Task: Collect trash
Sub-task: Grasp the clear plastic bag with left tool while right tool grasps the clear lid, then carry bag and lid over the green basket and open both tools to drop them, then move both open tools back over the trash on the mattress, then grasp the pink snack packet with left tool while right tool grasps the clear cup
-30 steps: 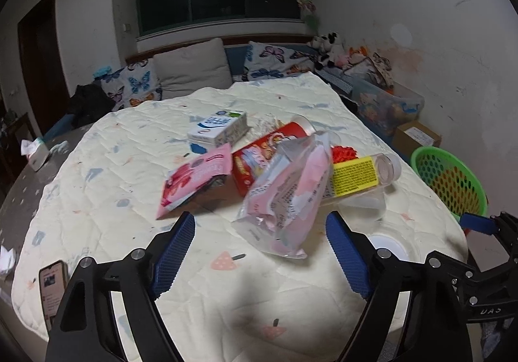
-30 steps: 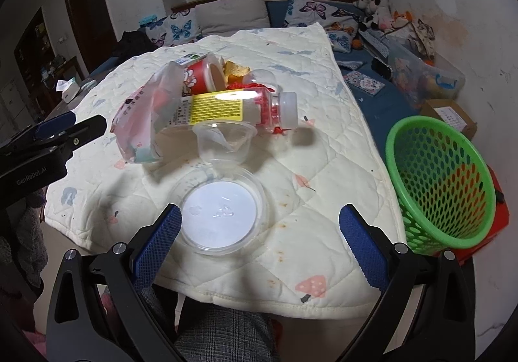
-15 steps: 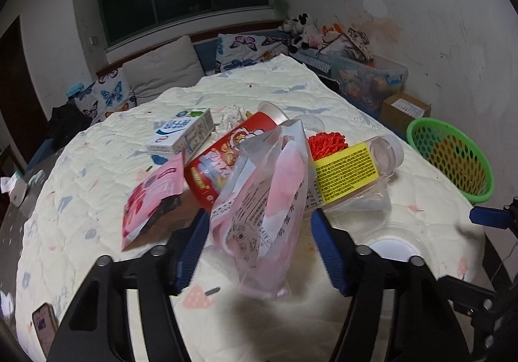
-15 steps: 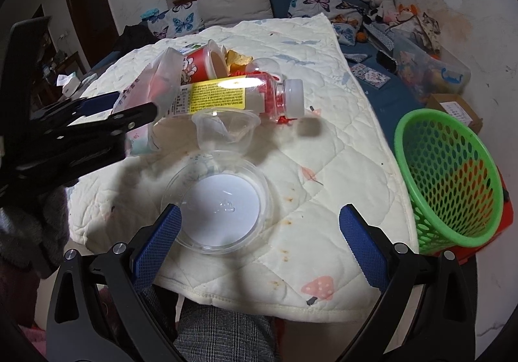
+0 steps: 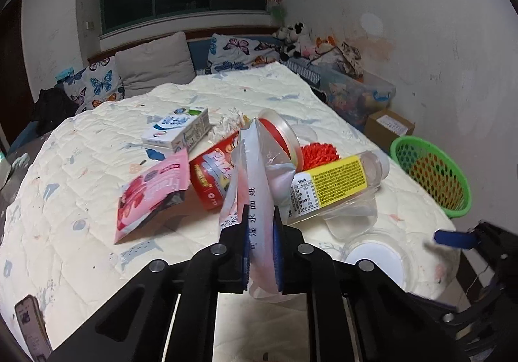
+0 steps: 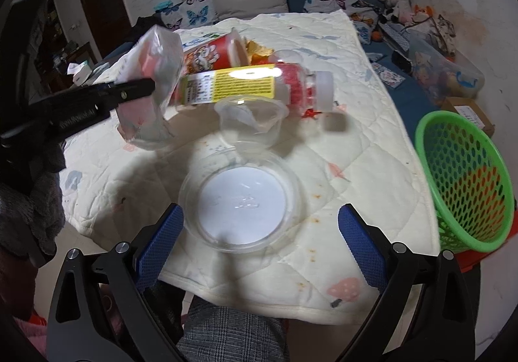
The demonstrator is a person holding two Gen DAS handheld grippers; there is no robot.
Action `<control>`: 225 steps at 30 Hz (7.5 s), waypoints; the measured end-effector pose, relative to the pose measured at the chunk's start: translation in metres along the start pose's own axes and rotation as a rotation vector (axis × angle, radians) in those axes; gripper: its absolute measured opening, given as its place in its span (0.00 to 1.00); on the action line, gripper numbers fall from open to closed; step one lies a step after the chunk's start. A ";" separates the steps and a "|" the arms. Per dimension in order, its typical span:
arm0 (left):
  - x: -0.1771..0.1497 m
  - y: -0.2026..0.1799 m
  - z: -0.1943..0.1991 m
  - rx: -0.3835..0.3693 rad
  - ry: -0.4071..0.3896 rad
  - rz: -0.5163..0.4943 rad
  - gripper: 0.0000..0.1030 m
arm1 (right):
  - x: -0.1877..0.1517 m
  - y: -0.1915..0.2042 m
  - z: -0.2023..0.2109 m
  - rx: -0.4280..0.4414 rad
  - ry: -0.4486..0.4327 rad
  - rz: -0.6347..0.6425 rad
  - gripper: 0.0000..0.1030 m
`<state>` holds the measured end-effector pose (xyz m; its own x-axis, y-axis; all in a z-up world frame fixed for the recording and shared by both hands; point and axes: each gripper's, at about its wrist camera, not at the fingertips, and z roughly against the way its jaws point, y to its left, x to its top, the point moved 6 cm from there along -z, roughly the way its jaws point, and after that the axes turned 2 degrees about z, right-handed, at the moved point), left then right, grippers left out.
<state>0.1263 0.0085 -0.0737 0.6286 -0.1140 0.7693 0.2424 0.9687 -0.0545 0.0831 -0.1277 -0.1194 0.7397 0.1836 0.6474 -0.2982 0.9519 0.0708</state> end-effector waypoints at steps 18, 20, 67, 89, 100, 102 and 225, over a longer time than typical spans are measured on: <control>0.006 0.019 0.036 -0.013 -0.065 0.086 0.09 | 0.000 0.016 -0.046 0.037 0.061 0.046 0.91; 0.007 0.019 0.036 -0.016 -0.066 0.084 0.09 | 0.000 0.016 -0.045 0.032 0.058 0.050 0.90; 0.088 -0.204 -0.060 -0.359 0.055 -0.177 0.09 | -0.023 -0.264 0.027 -0.307 -0.027 -0.363 0.90; 0.079 -0.295 -0.130 -0.447 0.208 -0.246 0.09 | -0.043 -0.295 0.024 -0.290 -0.001 -0.434 0.94; 0.072 -0.316 -0.155 -0.464 0.267 -0.252 0.09 | -0.052 -0.297 0.039 -0.291 -0.033 -0.462 0.94; 0.069 -0.318 -0.159 -0.466 0.285 -0.246 0.10 | -0.053 -0.297 0.043 -0.294 -0.039 -0.465 0.94; 0.032 0.079 -0.011 0.156 -0.014 0.013 0.03 | 0.056 -0.013 -0.068 0.166 0.061 -0.041 0.63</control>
<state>0.1740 0.0785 -0.0601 0.6202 -0.0990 0.7782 0.1158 0.9927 0.0340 0.1695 -0.1130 -0.1351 0.7869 0.1642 0.5948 -0.3584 0.9063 0.2240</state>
